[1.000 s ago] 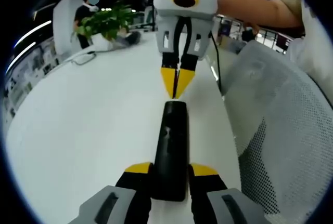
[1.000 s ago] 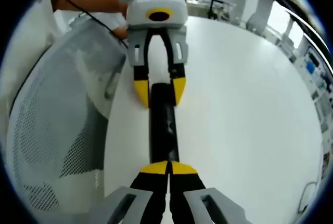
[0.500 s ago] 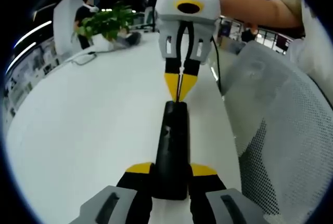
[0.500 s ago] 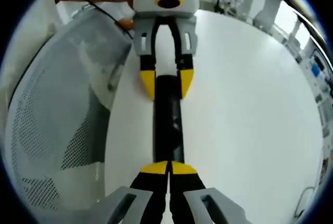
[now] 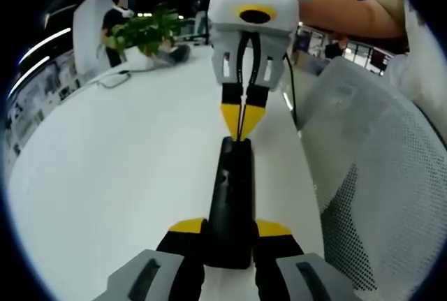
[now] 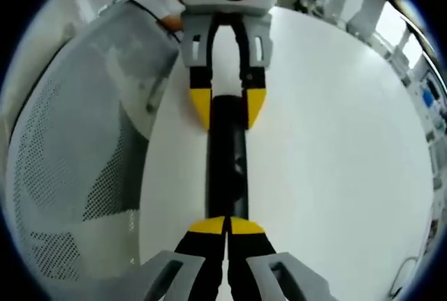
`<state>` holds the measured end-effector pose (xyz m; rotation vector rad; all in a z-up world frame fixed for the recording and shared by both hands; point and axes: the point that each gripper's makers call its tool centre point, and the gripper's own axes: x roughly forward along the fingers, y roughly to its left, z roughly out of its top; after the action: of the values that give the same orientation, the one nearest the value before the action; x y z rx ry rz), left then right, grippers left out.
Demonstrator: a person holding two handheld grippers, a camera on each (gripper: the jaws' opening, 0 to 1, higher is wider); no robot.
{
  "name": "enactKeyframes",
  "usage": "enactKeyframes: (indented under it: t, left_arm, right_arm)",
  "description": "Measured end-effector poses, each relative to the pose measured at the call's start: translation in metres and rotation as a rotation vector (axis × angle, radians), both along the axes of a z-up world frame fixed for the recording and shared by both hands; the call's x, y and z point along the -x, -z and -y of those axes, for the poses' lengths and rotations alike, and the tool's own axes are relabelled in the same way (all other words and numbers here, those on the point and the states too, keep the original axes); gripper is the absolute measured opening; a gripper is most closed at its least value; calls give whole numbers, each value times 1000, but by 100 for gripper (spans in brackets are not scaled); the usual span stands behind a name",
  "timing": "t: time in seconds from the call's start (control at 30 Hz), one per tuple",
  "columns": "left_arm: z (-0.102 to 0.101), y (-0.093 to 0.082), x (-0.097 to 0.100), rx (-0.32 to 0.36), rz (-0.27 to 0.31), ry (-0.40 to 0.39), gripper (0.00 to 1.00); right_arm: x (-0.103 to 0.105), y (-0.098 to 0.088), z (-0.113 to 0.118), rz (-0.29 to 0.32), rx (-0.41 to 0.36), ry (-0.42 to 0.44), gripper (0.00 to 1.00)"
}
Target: Press the specified remote control buttons in sequence, fully releasing each button before pressing the next.
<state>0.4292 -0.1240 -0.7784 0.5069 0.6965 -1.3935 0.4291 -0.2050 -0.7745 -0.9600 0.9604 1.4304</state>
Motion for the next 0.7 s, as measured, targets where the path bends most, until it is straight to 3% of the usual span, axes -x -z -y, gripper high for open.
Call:
enactKeyframes:
  t: [0.43, 0.7]
  left_arm:
    - [0, 1, -1, 5, 2, 3, 25]
    - [1, 0, 1, 3, 5, 2, 25]
  right_arm:
    - [-2, 2, 1, -45, 75, 5, 0]
    - [-1, 3, 1, -40, 115, 5, 0]
